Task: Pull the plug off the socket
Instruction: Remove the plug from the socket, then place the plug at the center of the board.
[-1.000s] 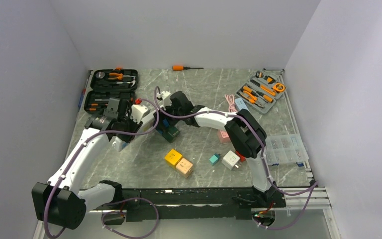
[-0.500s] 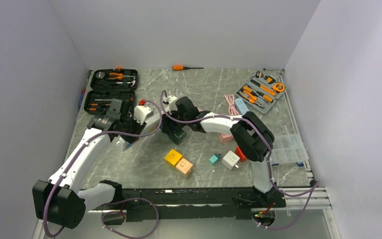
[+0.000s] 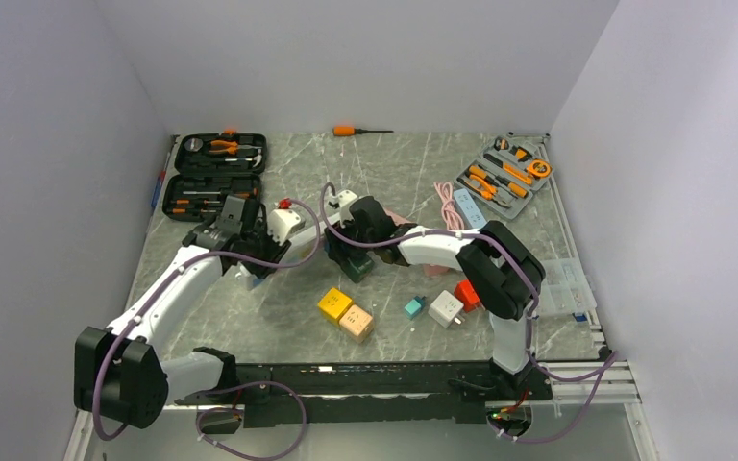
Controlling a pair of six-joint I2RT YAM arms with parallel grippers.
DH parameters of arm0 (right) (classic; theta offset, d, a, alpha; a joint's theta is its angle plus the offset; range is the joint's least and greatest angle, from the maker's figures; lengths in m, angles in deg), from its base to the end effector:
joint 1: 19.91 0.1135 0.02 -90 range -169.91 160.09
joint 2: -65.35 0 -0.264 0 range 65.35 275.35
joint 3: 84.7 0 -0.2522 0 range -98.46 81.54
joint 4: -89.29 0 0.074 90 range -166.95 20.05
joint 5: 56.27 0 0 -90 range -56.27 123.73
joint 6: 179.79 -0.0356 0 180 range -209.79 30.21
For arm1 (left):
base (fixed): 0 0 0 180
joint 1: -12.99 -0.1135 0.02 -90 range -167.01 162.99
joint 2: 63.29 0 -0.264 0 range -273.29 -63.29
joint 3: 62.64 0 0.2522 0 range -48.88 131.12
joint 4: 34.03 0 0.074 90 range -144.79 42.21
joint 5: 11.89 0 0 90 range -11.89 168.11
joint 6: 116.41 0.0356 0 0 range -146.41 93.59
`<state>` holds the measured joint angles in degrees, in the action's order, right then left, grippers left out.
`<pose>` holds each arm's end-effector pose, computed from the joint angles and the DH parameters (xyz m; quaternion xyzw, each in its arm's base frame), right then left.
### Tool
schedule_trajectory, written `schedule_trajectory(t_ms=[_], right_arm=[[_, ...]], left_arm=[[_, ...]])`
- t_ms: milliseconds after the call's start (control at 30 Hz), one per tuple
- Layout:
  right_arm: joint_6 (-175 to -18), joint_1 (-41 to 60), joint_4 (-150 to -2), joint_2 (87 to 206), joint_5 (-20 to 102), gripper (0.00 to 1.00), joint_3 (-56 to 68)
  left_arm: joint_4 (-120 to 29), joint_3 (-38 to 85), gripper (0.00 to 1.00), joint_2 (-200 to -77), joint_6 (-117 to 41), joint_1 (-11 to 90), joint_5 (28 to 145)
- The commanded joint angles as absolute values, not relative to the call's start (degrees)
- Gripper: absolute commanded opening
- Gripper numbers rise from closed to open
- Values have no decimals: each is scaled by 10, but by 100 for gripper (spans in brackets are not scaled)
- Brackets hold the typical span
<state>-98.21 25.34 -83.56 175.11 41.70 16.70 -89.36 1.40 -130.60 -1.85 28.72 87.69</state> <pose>0.2857 0.2952 0.1637 -0.3124 0.8423 0.2521 0.3598 0.2167 -0.0672 0.2496 0.3516 0.8929 -0.0594 0.2750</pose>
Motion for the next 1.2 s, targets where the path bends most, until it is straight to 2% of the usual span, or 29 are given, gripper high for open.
schedule_trajectory(t_ms=[0,200,433,700,900,1000,1167], right_arm=[[-965,251,-785,1717,414,21,163],[-963,251,-757,1737,415,21,127],[-952,250,-745,1760,383,26,104],[-984,235,-756,1755,295,51,133],[-997,234,-763,1736,257,63,155],[-1010,234,-757,1720,241,75,159],[-1038,234,-767,1658,243,85,209]], left_arm=[[-781,8,0,-1311,-29,256,645],[-751,-13,0,-1310,-18,258,592],[-775,-19,0,-1292,-24,258,676],[-773,-25,0,-1299,0,258,772],[-762,3,0,-1368,16,261,787],[-761,22,0,-1408,21,266,785],[-745,19,0,-1438,22,285,791]])
